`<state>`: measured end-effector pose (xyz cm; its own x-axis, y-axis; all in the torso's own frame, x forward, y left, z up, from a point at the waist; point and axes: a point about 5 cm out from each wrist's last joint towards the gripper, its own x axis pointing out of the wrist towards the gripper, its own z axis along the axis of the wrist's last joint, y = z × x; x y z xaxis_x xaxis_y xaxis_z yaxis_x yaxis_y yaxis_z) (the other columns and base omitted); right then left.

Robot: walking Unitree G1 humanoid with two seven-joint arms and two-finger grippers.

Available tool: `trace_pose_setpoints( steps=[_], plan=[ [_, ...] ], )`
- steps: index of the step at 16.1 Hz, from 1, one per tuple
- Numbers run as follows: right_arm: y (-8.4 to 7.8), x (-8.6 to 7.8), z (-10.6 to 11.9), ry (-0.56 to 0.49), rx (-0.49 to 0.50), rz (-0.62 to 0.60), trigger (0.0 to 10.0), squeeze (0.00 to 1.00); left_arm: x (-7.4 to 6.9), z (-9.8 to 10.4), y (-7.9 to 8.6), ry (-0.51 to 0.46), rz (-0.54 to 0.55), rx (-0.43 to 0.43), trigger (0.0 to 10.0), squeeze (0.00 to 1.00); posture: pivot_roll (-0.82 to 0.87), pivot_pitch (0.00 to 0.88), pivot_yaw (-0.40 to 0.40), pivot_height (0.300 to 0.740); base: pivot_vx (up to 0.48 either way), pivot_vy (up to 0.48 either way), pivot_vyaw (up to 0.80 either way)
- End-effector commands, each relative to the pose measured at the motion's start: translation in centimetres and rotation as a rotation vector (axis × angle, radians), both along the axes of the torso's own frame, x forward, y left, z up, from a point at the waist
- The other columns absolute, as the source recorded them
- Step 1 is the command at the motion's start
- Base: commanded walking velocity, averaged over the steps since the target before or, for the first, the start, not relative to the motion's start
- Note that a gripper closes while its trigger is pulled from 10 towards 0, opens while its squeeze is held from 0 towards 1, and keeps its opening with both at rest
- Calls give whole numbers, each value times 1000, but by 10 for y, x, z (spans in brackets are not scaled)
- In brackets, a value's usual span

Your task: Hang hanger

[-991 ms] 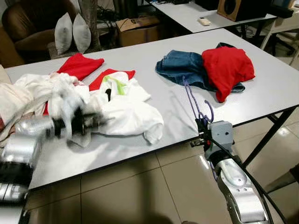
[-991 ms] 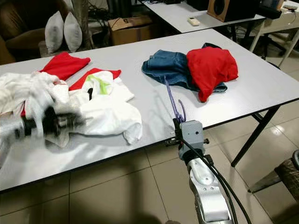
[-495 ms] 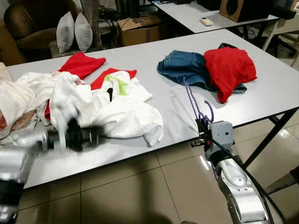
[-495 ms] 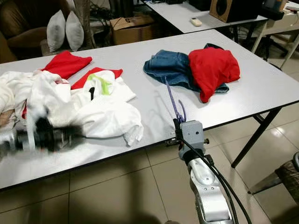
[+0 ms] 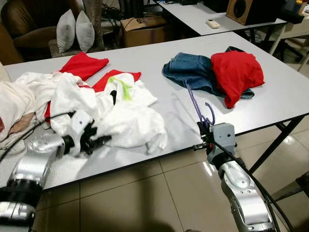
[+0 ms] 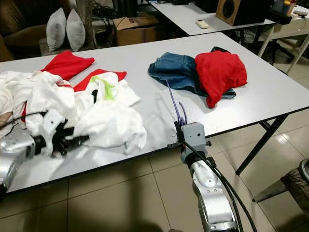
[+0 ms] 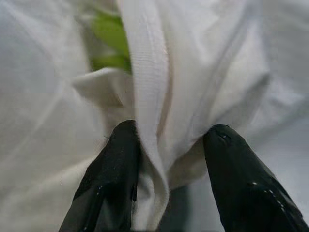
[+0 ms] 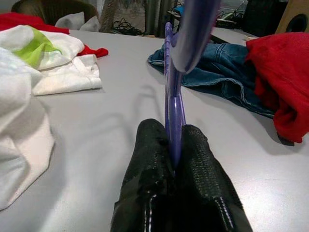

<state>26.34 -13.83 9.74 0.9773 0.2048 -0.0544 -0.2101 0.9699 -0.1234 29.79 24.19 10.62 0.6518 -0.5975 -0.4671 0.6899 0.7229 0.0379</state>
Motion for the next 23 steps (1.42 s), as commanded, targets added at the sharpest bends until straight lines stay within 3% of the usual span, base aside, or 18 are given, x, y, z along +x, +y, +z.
trace_pose_setpoints(
  steps=[1, 3, 6, 7, 8, 10, 14, 17, 20, 21, 23],
  plan=[
    [-1, -2, -6, 32, -9, 3, 10000, 0, -5, 10, -5, -11, -59, -81, 10000, 0, -129, 0, 64, 740, 0, 0, 0],
    [-3, -4, -7, 33, -11, -9, 10000, 0, -20, 17, -6, -6, -126, -136, 10000, 0, -133, 0, 69, 740, 0, 0, 0],
    [-4, -5, -8, 35, -12, -14, 10000, 0, -46, 21, 3, -63, -150, -99, 10000, 0, -140, 0, 73, 740, 0, 0, 0],
    [-4, -4, -8, 33, -14, -9, 10000, 0, -63, 21, 9, -38, -155, -77, 10000, 0, -137, 0, 70, 740, 0, 0, 0],
    [-3, -2, -7, 31, -15, -5, 10000, 0, -67, 21, 12, -27, -150, -62, 10000, 0, -137, 0, 70, 740, 0, 0, 0],
    [-3, 1, -7, 27, -19, 6, 10000, 0, -55, 25, 18, -105, -79, -46, 10000, 0, -119, 0, 48, 740, 0, 0, 0],
    [-1, 9, -3, 14, -26, 24, 10000, 0, 1, 32, 22, -224, 196, 25, 10000, 0, -114, 0, 44, 740, 0, 0, 0],
    [1, 7, -5, 16, -26, 22, 10000, 0, 32, 27, 2, -249, 293, 28, 10000, 0, -132, 0, 56, 740, 0, 0, 0],
    [2, 8, -4, 12, -22, 13, 10000, 0, 57, 25, -7, -290, 485, 130, 10000, 0, -150, 0, 64, 740, 0, 0, 0],
    [2, 8, -4, 10, -22, 10, 10000, 0, 61, 25, -4, -320, 564, 212, 10000, 0, -154, 0, 65, 740, 0, 0, 0],
    [2, 7, -4, 10, -24, 8, 10000, 0, 63, 26, 2, -359, 615, 312, 10000, 0, -161, 0, 67, 740, 0, 0, 0]
  ],
)
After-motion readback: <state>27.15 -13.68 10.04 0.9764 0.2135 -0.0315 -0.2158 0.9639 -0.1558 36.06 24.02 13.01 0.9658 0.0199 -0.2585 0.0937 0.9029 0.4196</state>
